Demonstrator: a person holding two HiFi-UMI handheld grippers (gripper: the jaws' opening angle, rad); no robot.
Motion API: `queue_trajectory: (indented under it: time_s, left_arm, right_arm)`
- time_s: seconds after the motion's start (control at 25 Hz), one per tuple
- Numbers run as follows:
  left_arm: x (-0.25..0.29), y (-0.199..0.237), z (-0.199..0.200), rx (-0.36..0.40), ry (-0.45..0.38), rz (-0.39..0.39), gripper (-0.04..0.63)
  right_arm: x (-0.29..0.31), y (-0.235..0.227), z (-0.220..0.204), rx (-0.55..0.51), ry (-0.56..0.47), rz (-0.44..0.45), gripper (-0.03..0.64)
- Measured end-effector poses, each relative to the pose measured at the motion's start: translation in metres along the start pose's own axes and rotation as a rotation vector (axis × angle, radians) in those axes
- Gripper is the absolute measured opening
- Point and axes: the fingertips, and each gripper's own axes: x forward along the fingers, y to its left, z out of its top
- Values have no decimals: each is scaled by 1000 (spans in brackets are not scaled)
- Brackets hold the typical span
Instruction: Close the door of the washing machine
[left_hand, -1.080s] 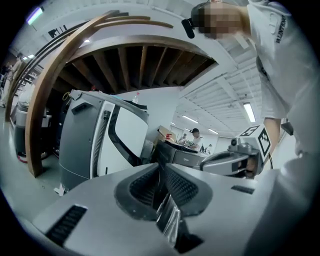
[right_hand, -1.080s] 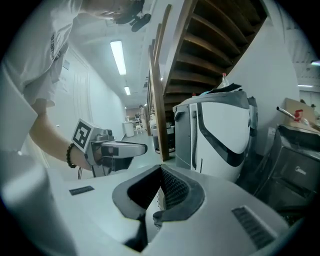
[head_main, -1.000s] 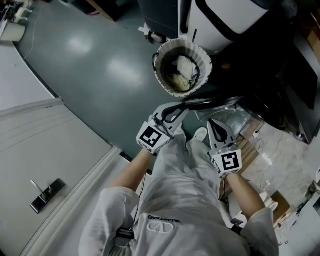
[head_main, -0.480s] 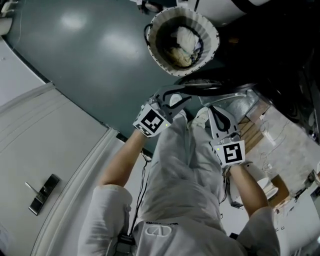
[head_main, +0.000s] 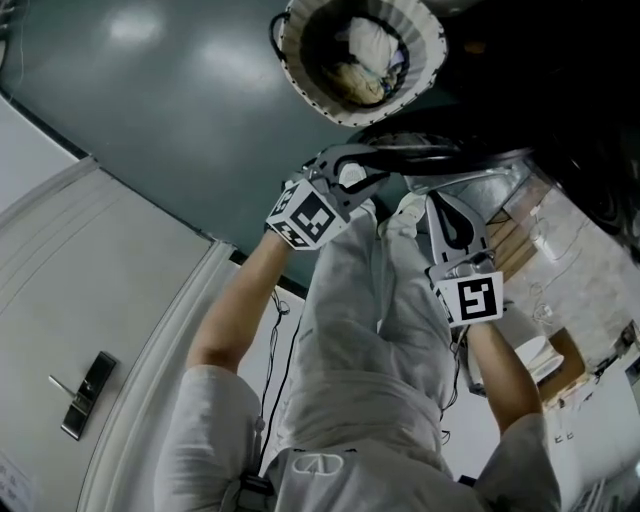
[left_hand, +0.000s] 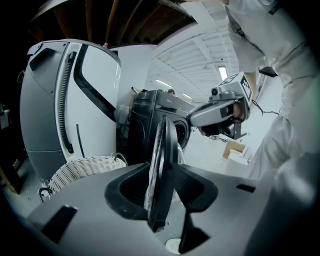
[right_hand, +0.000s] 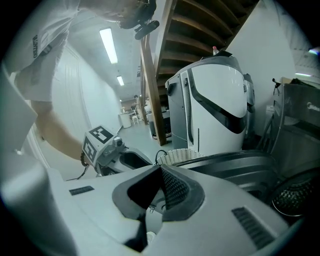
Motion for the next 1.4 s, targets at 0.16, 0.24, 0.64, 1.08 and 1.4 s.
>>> queue_trajectory:
  time_s: [0.16, 0.24, 0.64, 1.08, 1.4]
  left_arm:
    - [10, 4, -9, 24, 5, -16, 129]
    - [15, 4, -12, 39, 7, -29, 129]
    - [31, 0, -14, 107, 28, -88, 101]
    - [29, -4, -14, 138, 51, -47, 74]
    - [30, -30, -18, 106, 64, -5, 74]
  right_arm:
    - [5, 0, -10, 10, -3, -2, 11]
    - [8, 1, -14, 12, -3, -1, 11]
    - [6, 1, -32, 49, 11, -22, 11]
    - [-4, 3, -41, 75, 11, -57, 11]
    - [-27, -1, -60, 74, 45, -89, 11]
